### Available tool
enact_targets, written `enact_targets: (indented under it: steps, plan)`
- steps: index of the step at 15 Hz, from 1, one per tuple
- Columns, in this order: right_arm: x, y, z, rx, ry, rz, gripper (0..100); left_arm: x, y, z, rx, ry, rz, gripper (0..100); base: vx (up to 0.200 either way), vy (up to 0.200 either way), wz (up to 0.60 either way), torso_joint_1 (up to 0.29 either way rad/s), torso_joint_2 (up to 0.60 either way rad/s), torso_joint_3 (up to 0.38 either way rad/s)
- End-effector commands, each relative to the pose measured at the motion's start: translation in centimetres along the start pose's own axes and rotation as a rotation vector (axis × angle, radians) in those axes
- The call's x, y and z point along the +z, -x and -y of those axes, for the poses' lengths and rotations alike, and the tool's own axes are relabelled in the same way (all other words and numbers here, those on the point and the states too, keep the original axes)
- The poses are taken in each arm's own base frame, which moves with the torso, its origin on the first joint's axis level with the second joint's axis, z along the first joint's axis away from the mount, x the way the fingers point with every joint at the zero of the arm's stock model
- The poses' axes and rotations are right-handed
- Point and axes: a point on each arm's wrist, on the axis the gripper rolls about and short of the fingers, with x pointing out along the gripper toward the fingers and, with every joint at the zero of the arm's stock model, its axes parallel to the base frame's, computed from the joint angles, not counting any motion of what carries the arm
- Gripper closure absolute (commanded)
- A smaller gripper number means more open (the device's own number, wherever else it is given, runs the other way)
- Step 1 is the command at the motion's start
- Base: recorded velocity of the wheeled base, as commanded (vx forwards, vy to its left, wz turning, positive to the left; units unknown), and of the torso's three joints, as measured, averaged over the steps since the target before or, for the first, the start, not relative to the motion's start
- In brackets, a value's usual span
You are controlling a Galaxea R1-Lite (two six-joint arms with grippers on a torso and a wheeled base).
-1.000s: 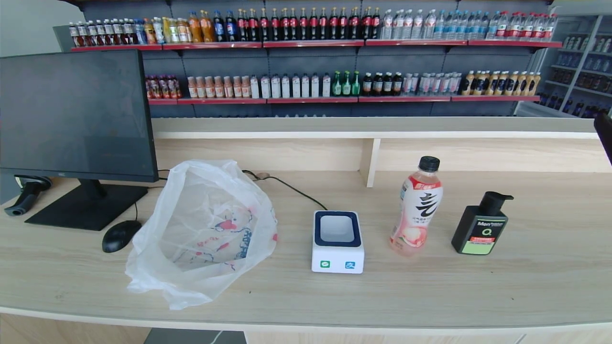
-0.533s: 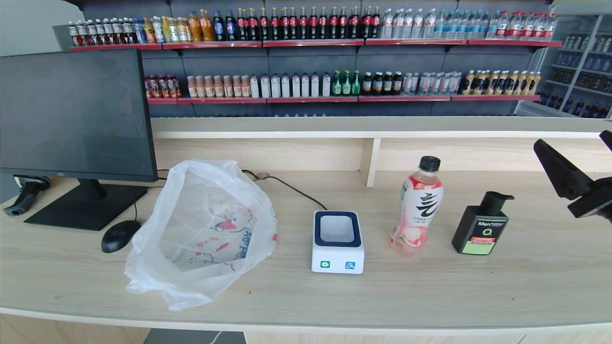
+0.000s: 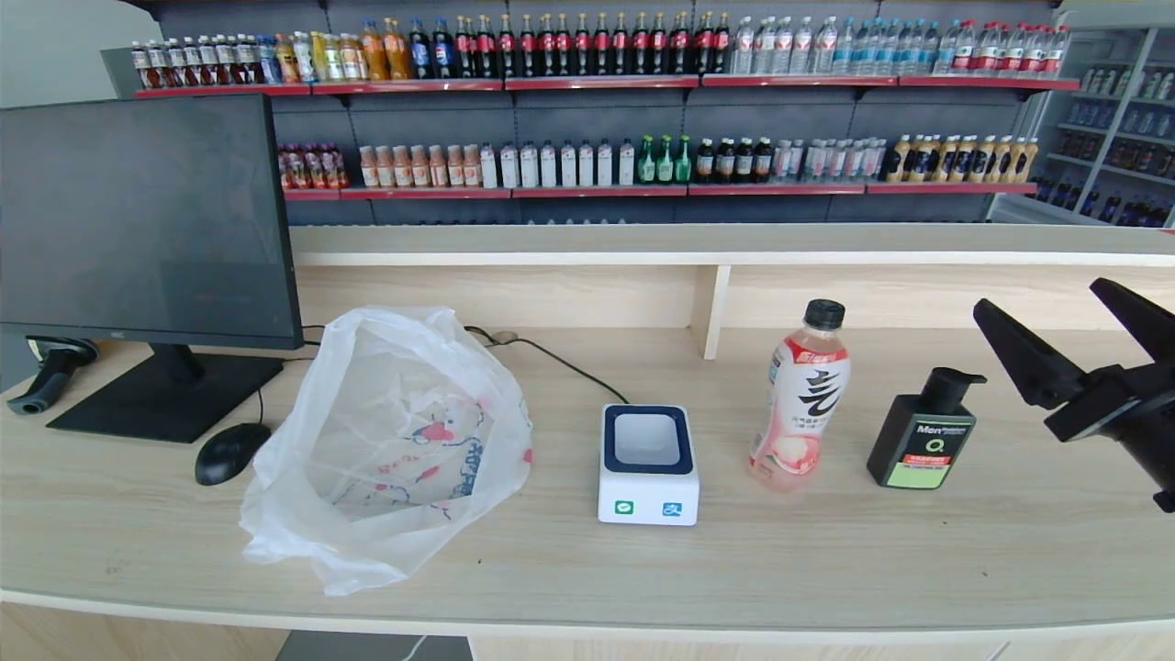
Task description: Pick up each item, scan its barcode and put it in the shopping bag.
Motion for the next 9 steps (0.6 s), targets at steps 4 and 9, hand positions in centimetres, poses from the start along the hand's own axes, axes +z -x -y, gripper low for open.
enact_targets:
  steps: [4, 9]
  plan:
    - [-1.7, -0.8, -1.1, 0.056, -0.048, -0.072, 0, 0.0, 0.0, 0.0, -0.001, 0.000, 0.000, 0, 0.000, 0.000, 0.00, 0.000, 0.00, 0.000]
    - [-3.0, -0.5, -2.4, 0.116, -0.064, -0.135, 0, 0.0, 0.0, 0.0, -0.001, 0.000, 0.000, 0, 0.000, 0.000, 0.00, 0.000, 0.00, 0.000]
